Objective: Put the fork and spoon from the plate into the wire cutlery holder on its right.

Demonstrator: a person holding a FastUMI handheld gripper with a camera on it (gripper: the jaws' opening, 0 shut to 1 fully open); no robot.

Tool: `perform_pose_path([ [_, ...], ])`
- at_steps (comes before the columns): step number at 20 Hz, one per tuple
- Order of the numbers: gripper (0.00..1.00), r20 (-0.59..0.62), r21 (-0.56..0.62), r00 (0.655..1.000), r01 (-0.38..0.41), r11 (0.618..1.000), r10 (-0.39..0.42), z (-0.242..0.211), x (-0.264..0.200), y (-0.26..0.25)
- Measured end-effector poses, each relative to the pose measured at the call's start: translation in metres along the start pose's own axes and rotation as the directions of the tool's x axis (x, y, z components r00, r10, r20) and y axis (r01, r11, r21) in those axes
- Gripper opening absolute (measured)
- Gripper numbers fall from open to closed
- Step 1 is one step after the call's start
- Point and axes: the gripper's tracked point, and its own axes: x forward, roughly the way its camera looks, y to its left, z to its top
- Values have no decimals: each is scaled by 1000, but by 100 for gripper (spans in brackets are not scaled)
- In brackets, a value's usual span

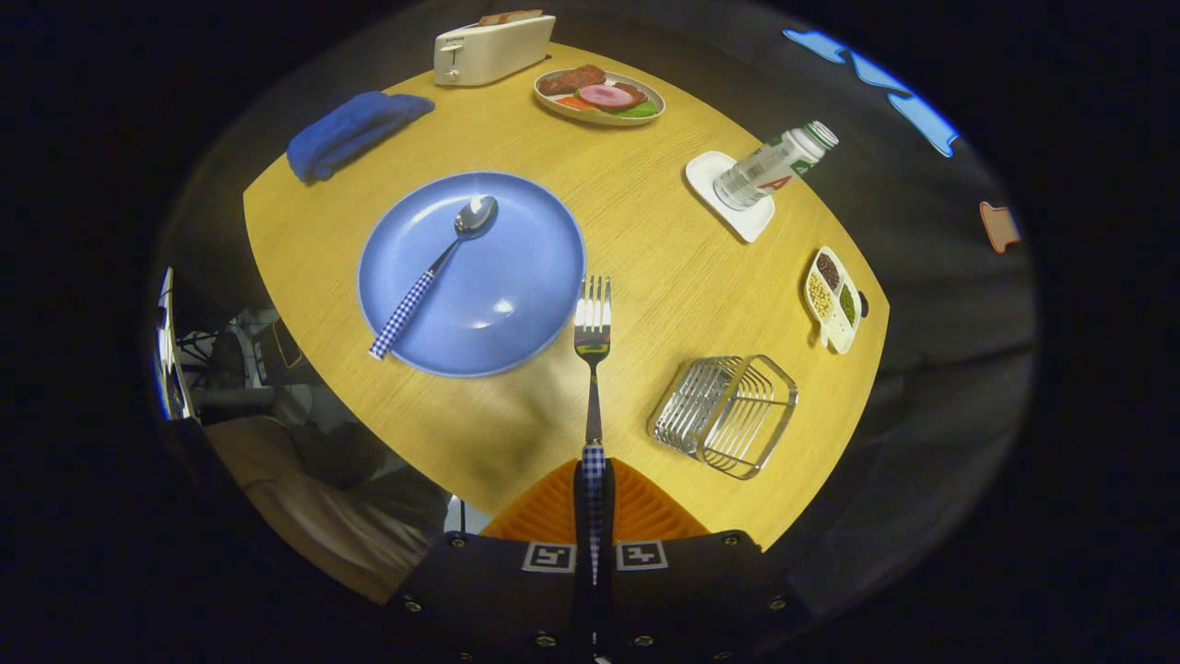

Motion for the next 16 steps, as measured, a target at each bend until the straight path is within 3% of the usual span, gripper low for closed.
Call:
perform_pose_path([
  [8,2,-122,34,992,17,999,-12,-51,-22,-51],
  [11,2,-175,42,985,-2,999,10,-64,-26,-64],
  [14,2,-218,24,975,43,999,-37,-71,-24,-90],
  [16,2,-247,27,969,31,999,-23,-72,-22,-94],
])
